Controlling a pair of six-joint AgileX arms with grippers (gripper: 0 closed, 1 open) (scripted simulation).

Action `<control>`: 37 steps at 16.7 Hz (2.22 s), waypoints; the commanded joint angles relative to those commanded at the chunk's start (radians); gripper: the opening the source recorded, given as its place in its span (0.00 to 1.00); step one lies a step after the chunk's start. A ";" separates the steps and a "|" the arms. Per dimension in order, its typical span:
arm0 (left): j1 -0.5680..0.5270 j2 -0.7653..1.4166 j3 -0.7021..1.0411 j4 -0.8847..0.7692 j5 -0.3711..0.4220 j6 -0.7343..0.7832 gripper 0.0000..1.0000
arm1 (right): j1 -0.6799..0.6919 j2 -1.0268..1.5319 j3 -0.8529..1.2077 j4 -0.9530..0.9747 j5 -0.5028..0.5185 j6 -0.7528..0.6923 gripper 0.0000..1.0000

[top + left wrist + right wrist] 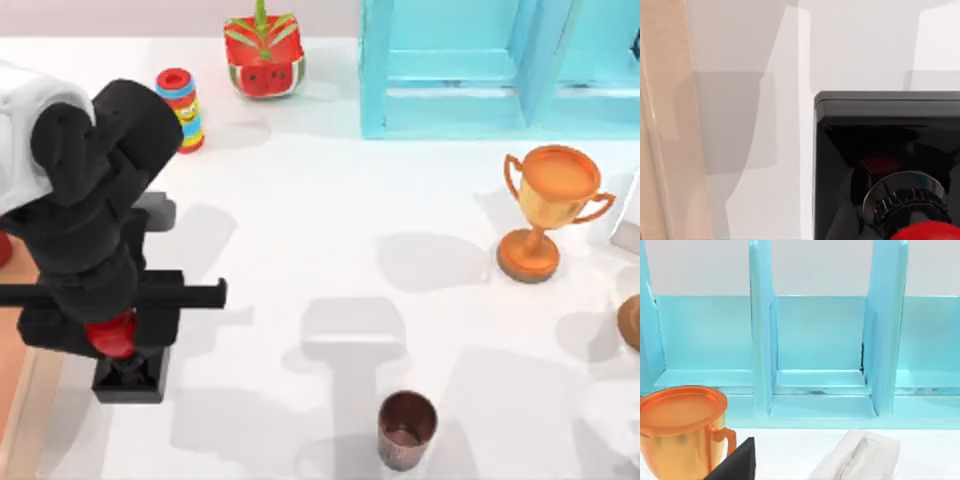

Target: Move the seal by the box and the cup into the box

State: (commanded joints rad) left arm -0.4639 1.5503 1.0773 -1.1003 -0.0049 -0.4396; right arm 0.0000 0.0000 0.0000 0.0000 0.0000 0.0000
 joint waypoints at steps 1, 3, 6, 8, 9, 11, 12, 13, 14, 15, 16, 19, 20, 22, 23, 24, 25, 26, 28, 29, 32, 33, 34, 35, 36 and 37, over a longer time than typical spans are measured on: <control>0.000 0.000 0.000 0.000 0.000 0.000 0.00 | 0.000 0.000 0.000 0.000 0.000 0.000 1.00; 0.000 0.000 0.000 0.000 0.000 0.000 0.15 | 0.000 0.000 0.000 0.000 0.000 0.000 1.00; 0.000 0.000 0.000 0.000 0.000 0.000 0.38 | 0.000 0.000 0.000 0.000 0.000 0.000 1.00; 0.000 0.000 0.000 0.000 0.000 0.000 0.53 | 0.000 0.000 0.000 0.000 0.000 0.000 1.00; 0.000 0.000 0.000 0.000 0.000 0.000 0.60 | 0.000 0.000 0.000 0.000 0.000 0.000 1.00; 0.000 0.000 0.000 0.000 0.000 0.000 0.75 | 0.000 0.000 0.000 0.000 0.000 0.000 1.00; 0.000 0.000 0.000 0.000 0.000 0.000 0.83 | 0.000 0.000 0.000 0.000 0.000 0.000 1.00; 0.000 0.000 0.000 0.000 0.000 0.000 0.90 | 0.000 0.000 0.000 0.000 0.000 0.000 1.00; 0.000 0.000 0.000 0.000 0.000 0.000 0.98 | 0.000 0.000 0.000 0.000 0.000 0.000 1.00; 0.000 0.000 0.000 0.000 0.000 0.000 1.00 | 0.000 0.000 0.000 0.000 0.000 0.000 1.00; 0.000 0.000 0.000 0.000 0.000 0.000 1.00 | 0.000 0.000 0.000 0.000 0.000 0.000 1.00; 0.000 0.000 0.000 0.000 0.000 0.000 1.00 | 0.000 0.000 0.000 0.000 0.000 0.000 1.00; 0.000 0.000 0.000 0.000 0.000 0.000 1.00 | 0.000 0.000 0.000 0.000 0.000 0.000 1.00; 0.000 0.000 0.000 0.000 0.000 0.000 1.00 | 0.000 0.000 0.000 0.000 0.000 0.000 1.00; 0.000 0.000 0.000 0.000 0.000 0.000 1.00 | 0.000 0.000 0.000 0.000 0.000 0.000 1.00; 0.000 -0.001 0.003 -0.003 0.000 0.000 1.00 | 0.000 0.000 0.000 0.000 0.000 0.000 1.00; -0.001 -0.001 0.016 -0.015 0.000 0.000 1.00 | 0.000 0.000 0.000 0.000 0.000 0.000 1.00; -0.002 -0.001 0.039 -0.037 0.000 -0.001 1.00 | 0.000 0.000 0.000 0.000 0.000 0.000 1.00; -0.004 -0.002 0.114 -0.109 0.000 -0.004 1.00 | 0.000 0.000 0.000 0.000 0.000 0.000 1.00; -0.004 -0.003 0.160 -0.157 0.000 -0.005 1.00 | 0.000 0.000 0.000 0.000 0.000 0.000 1.00; -0.005 -0.005 0.290 -0.298 0.001 -0.007 1.00 | 0.000 0.000 0.000 0.000 0.000 0.000 1.00; -0.005 -0.007 0.328 -0.338 0.001 -0.007 1.00 | 0.000 0.000 0.000 0.000 0.000 0.000 1.00; -0.006 -0.009 0.356 -0.368 0.001 -0.007 1.00 | 0.000 0.000 0.000 0.000 0.000 0.000 1.00; -0.006 -0.011 0.375 -0.388 0.000 -0.007 1.00 | 0.000 0.000 0.000 0.000 0.000 0.000 1.00; -0.006 -0.013 0.385 -0.397 0.000 -0.006 1.00 | 0.000 0.000 0.000 0.000 0.000 0.000 1.00; -0.006 -0.013 0.386 -0.398 0.000 -0.006 1.00 | 0.000 0.000 0.000 0.000 0.000 0.000 1.00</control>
State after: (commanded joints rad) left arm -0.4697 1.5370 1.4629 -1.4987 -0.0049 -0.4456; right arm 0.0000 0.0000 0.0000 0.0000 0.0000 0.0000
